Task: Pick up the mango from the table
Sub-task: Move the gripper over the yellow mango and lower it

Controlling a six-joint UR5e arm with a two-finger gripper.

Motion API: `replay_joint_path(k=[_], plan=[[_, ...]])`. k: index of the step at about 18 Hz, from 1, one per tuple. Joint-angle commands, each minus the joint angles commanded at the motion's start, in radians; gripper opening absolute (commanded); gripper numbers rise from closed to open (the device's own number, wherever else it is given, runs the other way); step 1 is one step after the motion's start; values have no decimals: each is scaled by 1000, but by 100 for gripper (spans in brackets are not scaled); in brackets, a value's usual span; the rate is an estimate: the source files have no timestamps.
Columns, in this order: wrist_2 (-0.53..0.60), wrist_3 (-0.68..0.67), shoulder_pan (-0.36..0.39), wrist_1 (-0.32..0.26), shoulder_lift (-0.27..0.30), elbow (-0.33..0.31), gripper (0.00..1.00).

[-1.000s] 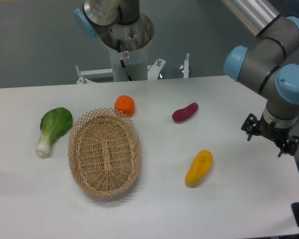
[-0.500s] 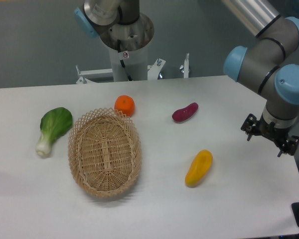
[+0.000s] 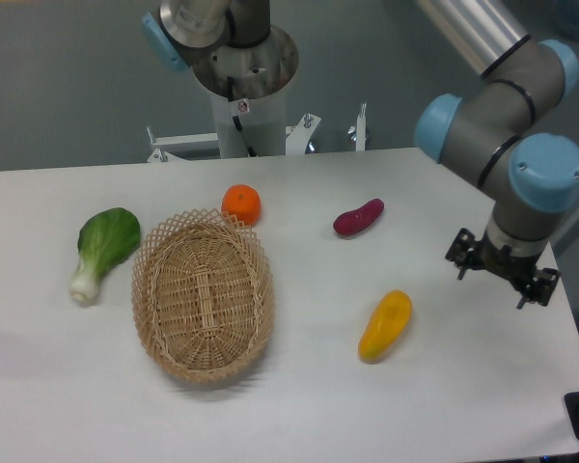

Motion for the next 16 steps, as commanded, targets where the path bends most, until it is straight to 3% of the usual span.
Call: replay_joint_path(k=[10,16], plan=[[-2,-81,-114,9,-31,-64,100],[11,-164,-147,12,-84,-35,100]])
